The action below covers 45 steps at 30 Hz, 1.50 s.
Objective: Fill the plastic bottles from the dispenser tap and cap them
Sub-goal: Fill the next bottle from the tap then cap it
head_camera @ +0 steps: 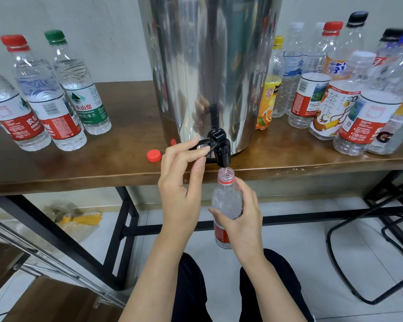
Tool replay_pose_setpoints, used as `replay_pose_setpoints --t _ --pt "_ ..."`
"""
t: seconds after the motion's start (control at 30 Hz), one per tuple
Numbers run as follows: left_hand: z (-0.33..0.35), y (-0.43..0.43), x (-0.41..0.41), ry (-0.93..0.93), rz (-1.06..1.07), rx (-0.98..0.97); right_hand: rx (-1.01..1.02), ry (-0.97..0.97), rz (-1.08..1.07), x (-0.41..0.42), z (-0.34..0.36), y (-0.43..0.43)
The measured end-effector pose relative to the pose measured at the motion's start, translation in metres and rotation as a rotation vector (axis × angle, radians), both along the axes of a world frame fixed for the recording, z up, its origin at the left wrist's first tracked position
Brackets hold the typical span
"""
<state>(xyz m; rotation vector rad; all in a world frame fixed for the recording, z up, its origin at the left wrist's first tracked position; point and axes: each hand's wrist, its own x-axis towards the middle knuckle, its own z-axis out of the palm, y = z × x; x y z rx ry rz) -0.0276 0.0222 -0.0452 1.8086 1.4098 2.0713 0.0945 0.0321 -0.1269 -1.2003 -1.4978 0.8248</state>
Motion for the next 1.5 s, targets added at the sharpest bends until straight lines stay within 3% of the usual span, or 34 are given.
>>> replay_pose_setpoints --t 0.13,0.37,0.5,0.63,0.93,1.03,1.17,1.33,1.5 --pt "0.001 0.002 -0.004 0.051 0.007 0.023 0.043 0.009 0.005 0.0 0.008 0.0" --pt "0.032 0.008 -0.027 0.503 0.169 0.153 0.054 0.007 0.018 0.0 0.012 -0.001" --pt "0.066 0.017 -0.023 0.651 0.181 0.166 0.042 0.009 0.018 -0.001 0.013 -0.001" --pt "0.081 0.038 -0.015 0.669 0.161 0.084 0.032 0.013 0.016 0.0 0.016 0.0" --pt "0.071 0.036 -0.016 0.517 0.094 0.061 0.014 0.029 0.021 0.001 0.018 -0.001" --pt "0.068 0.034 -0.036 0.282 0.101 -0.022 0.009 0.039 0.017 0.001 0.018 -0.001" --pt "0.06 0.033 -0.081 0.085 0.3 -0.248 -0.004 0.048 0.027 0.0 0.018 -0.004" --pt "0.033 0.049 -0.122 0.314 0.327 -0.788 -0.015 0.05 0.046 0.0 0.018 -0.008" --pt "0.016 0.06 -0.119 0.47 0.269 -0.92 -0.027 0.036 0.059 -0.001 0.015 -0.011"
